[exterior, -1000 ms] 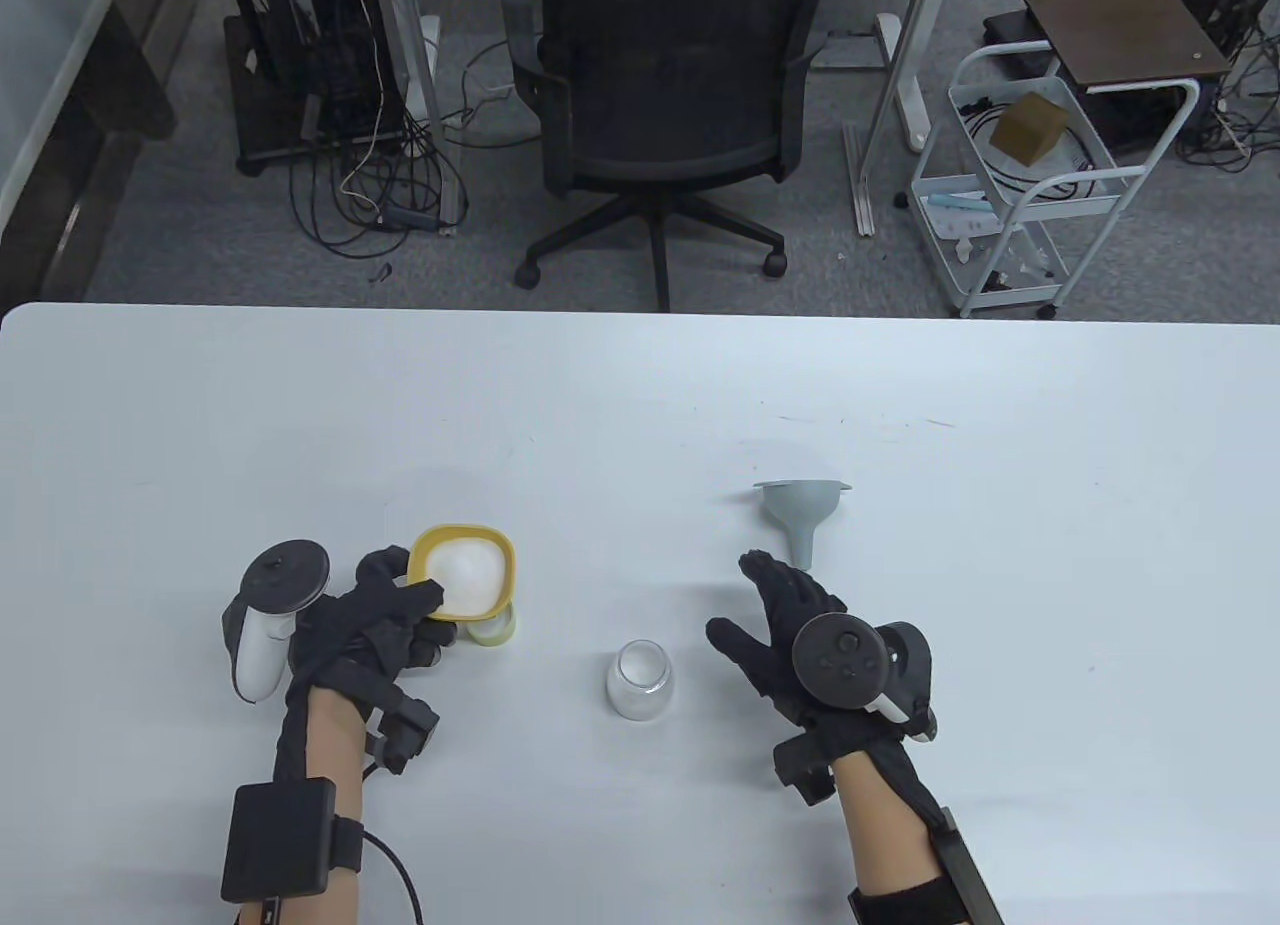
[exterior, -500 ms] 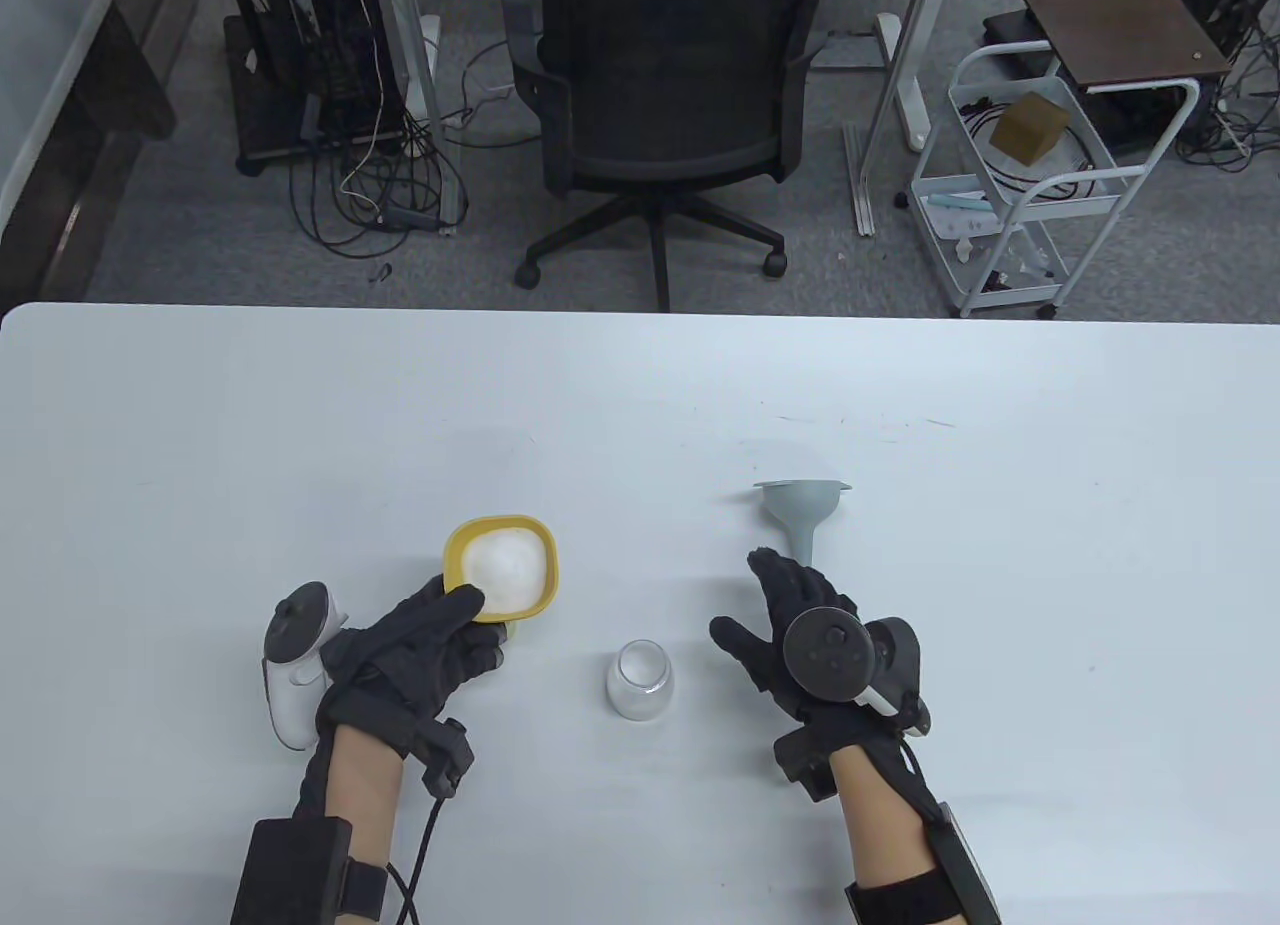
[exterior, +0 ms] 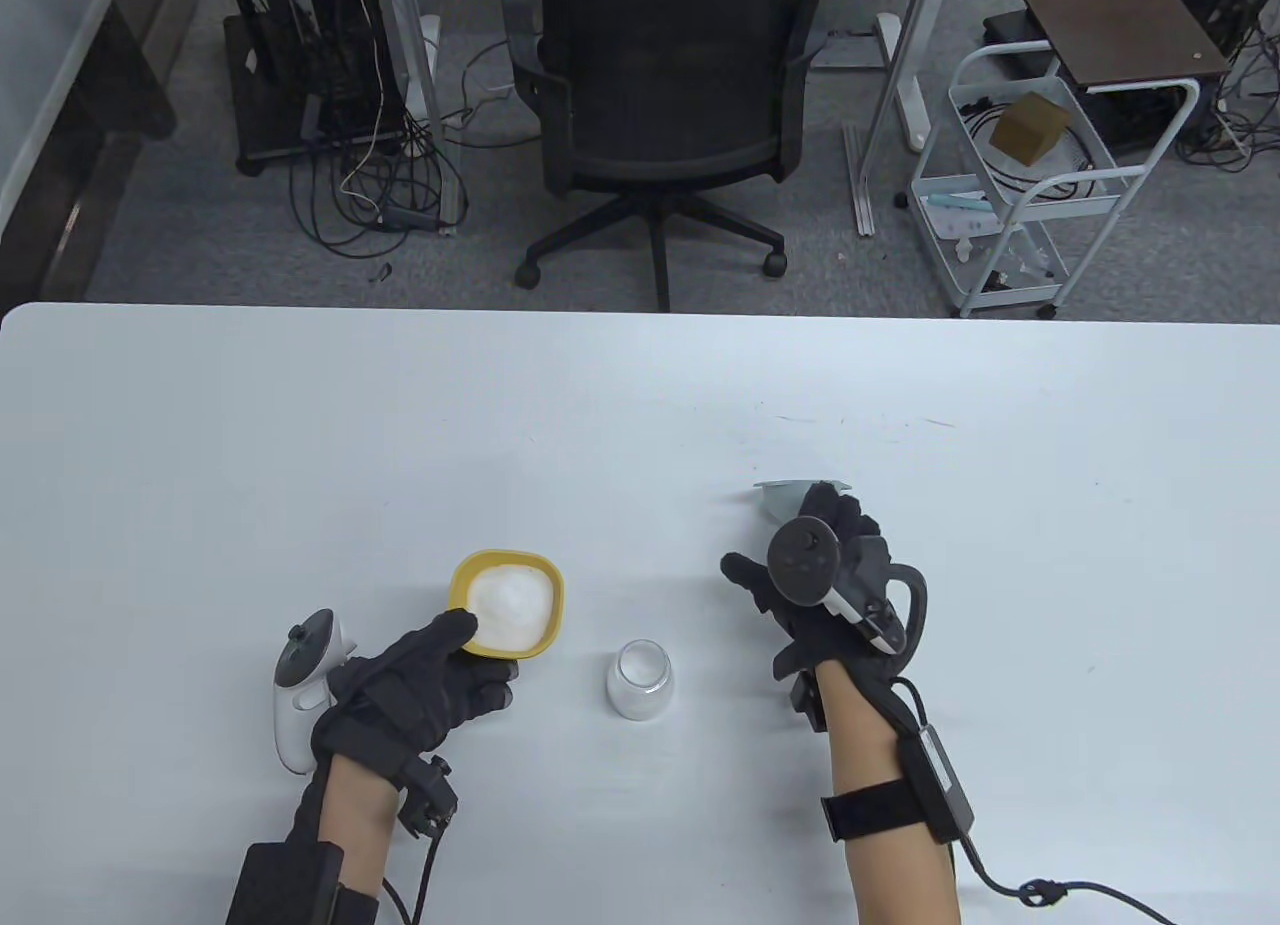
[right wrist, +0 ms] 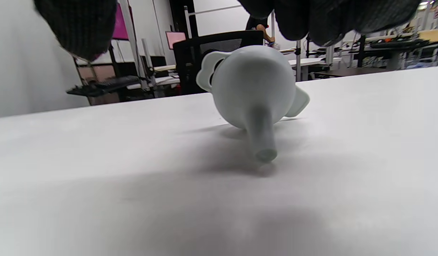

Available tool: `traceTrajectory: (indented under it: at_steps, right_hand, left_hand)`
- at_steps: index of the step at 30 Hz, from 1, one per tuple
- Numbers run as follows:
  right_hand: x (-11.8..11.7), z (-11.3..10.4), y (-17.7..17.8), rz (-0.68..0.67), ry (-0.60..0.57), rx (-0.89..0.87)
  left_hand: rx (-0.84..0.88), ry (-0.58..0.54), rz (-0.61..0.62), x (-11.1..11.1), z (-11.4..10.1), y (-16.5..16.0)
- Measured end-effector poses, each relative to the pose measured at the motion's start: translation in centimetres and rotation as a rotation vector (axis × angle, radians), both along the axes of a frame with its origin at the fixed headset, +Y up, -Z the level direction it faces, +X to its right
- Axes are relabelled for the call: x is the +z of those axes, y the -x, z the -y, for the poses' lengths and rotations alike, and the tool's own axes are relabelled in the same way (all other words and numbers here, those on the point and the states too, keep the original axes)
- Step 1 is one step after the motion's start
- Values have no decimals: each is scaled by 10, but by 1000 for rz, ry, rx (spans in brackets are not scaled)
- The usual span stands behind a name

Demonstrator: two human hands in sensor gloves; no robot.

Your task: Unscrew the press dispenser and pour salt into it

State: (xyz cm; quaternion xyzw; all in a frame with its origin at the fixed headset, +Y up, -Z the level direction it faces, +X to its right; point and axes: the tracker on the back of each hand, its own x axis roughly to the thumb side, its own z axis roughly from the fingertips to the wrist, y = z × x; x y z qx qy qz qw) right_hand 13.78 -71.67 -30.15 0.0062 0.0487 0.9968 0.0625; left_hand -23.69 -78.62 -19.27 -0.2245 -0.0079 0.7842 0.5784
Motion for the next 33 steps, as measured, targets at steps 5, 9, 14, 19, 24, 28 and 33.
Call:
traceTrajectory:
  at_steps: [5,9,14,19,24,28,33]
  right_hand:
    - [-38,-2,18,143,57,161]
    - [-56,3,26,233,40,250]
    - [-66,12,29,298,-5,332]
    - [-74,27,27,332,63,361]
    - [-79,39,24,358,79,253]
    - [-79,38,22,375,113,199]
    - [-78,37,16,396,122,100]
  left_hand:
    - [11,-13,-22,0,3,0]
    - [-8,-10,-32,2,6,1]
    - [-18,-16,-44,1,6,3]
    - [-36,-12,-47,0,6,3]
    - [-39,-10,-47,0,6,3]
    - [-40,-9,-57,0,6,4]
    - [-38,-14,-72,0,6,6]
